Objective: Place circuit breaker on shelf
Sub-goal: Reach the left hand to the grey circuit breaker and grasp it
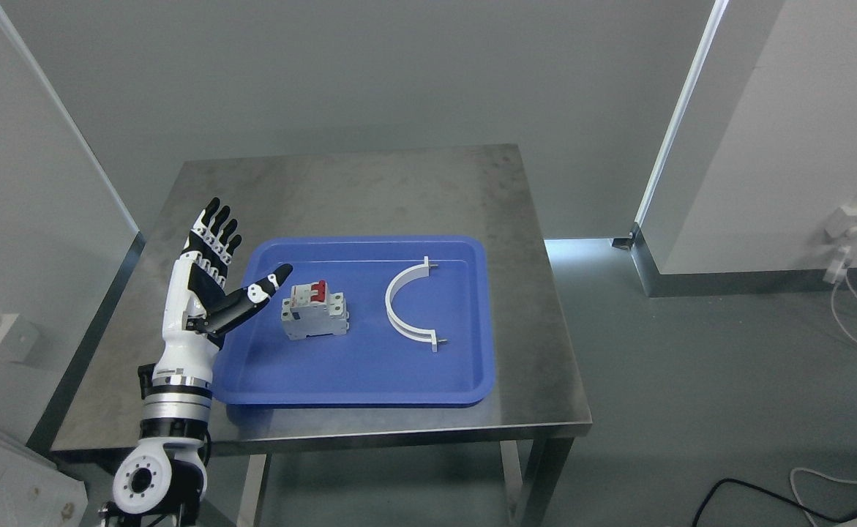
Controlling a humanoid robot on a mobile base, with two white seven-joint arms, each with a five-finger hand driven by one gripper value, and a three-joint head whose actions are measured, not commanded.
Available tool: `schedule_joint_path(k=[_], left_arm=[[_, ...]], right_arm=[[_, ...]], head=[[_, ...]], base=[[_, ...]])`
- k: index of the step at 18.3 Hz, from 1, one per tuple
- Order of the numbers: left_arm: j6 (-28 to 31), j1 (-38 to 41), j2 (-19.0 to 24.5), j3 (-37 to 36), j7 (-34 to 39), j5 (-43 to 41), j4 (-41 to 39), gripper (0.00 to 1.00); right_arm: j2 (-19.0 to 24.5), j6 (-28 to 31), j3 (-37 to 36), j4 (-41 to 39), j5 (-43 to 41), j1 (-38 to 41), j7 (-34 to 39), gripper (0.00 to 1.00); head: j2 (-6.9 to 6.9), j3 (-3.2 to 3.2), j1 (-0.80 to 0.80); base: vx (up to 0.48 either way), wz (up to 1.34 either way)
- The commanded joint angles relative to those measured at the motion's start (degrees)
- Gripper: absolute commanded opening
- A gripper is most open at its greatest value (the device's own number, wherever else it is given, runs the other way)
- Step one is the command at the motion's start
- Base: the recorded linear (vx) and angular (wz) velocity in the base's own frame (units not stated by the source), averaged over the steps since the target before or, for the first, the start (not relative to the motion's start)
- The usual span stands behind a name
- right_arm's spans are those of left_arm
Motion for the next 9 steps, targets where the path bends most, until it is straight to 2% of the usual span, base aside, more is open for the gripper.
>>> schedule_joint_path(k=[1, 3, 6, 7, 9], left_arm=[[-0.1, 0.9, 5.5, 0.3, -0.6, 0.0, -1.4, 1.0], [-0.1, 0.0, 8.4, 0.5, -5.2, 0.0, -1.2, 1.0], [0.3, -2.6, 14.9, -0.4, -20.1, -0.4, -0.6, 1.0], [0.7, -4.1, 15.4, -2.8, -23.9, -3.7, 0.3, 1.0], [0.8, -7.0, 15.4, -5.8, -26.2, -13.8, 4.4, 1.0]], right_arm=[[-1.0, 3.4, 1.1, 0.0, 0.0, 0.0, 0.0, 1.0], [-1.0, 3.4, 1.1, 0.0, 0.0, 0.0, 0.0, 1.0], [-1.0, 3.4, 1.1, 0.0, 0.0, 0.0, 0.0, 1.0], [-1.0, 3.4, 1.1, 0.0, 0.0, 0.0, 0.0, 1.0], [-1.0, 3.4, 1.1, 0.0, 0.0, 0.0, 0.0, 1.0]], head=[[0.0, 0.0, 0.0], [0.0, 0.0, 0.0], [0.0, 0.0, 0.0], [0.0, 0.0, 0.0], [0.0, 0.0, 0.0]], base=[[0.0, 0.0], [0.001, 0.01], [0.001, 0.0], [0.0, 0.0], [0.006, -0.01]])
